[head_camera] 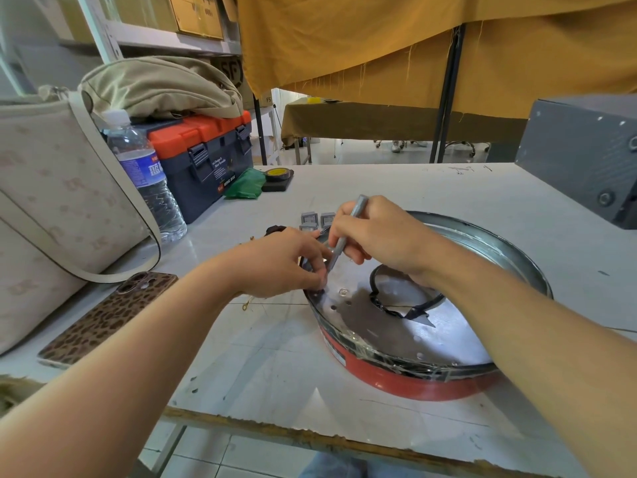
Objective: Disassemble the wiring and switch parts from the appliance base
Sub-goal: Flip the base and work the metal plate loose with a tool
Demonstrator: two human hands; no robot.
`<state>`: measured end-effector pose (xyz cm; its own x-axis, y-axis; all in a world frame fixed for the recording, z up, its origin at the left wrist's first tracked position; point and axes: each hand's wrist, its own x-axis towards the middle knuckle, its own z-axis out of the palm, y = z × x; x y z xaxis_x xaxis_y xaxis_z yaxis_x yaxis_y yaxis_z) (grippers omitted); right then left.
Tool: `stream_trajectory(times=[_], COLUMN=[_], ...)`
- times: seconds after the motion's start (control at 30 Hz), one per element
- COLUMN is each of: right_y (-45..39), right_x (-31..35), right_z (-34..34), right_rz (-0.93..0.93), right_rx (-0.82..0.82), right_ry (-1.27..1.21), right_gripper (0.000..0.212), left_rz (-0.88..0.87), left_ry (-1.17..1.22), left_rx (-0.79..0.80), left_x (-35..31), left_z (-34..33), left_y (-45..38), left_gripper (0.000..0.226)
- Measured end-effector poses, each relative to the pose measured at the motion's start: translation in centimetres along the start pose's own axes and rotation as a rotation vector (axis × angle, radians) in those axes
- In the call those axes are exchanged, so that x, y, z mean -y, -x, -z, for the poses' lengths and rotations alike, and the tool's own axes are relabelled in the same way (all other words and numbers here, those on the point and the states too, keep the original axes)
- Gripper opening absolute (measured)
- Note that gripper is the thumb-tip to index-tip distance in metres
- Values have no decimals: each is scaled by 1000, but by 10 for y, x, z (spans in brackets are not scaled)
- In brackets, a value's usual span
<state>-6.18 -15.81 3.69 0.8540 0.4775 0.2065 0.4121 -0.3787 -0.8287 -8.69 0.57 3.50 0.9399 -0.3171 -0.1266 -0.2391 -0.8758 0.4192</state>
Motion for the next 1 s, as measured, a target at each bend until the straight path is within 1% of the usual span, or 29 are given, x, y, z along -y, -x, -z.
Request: stream_trajectory(times=[0.1, 0.17, 0.3, 0.37, 0.47, 0.5, 0.57, 0.67, 0.77, 0.83, 1.0], right_y=[-2, -3, -5, -5, -4, -2, 3, 15, 26, 31, 36], right_x=[-1, -2, -1, 3, 11, 13, 15, 11, 4, 0, -3], right_z=[2, 2, 4, 6, 12, 15, 20, 20, 13, 7, 0], right_rz=[23, 32, 39, 48, 46, 27, -6, -8, 48, 73, 56], right_rx=[-130, -208, -331, -327, -235, -181, -43, 156, 277, 300, 209], right_ry=[-8, -11, -50, -67, -102, -100, -24, 185, 469, 593, 578], right_gripper=[30, 28, 25, 26, 29, 29, 27, 20, 16, 17, 20], left_rz=[-22, -37, -4, -3, -13, -11, 8, 39, 55, 54, 6], left_ry=[50, 133, 501, 619, 675, 663, 588, 432, 238, 107, -120], left_rx=[-34, -72, -181, -281, -444, -469, -450, -384, -379, -365, -306], left_x=[5, 9, 14, 15, 18, 20, 27, 40, 53, 61, 71], left_z=[-3, -6, -12, -13, -8, -6, -1, 1, -1, -4, -11], left_y=[0, -1, -1, 0, 3, 5, 12, 21, 25, 26, 20], left_gripper=[12, 12, 18, 17, 8, 6, 4, 2, 5, 9, 11])
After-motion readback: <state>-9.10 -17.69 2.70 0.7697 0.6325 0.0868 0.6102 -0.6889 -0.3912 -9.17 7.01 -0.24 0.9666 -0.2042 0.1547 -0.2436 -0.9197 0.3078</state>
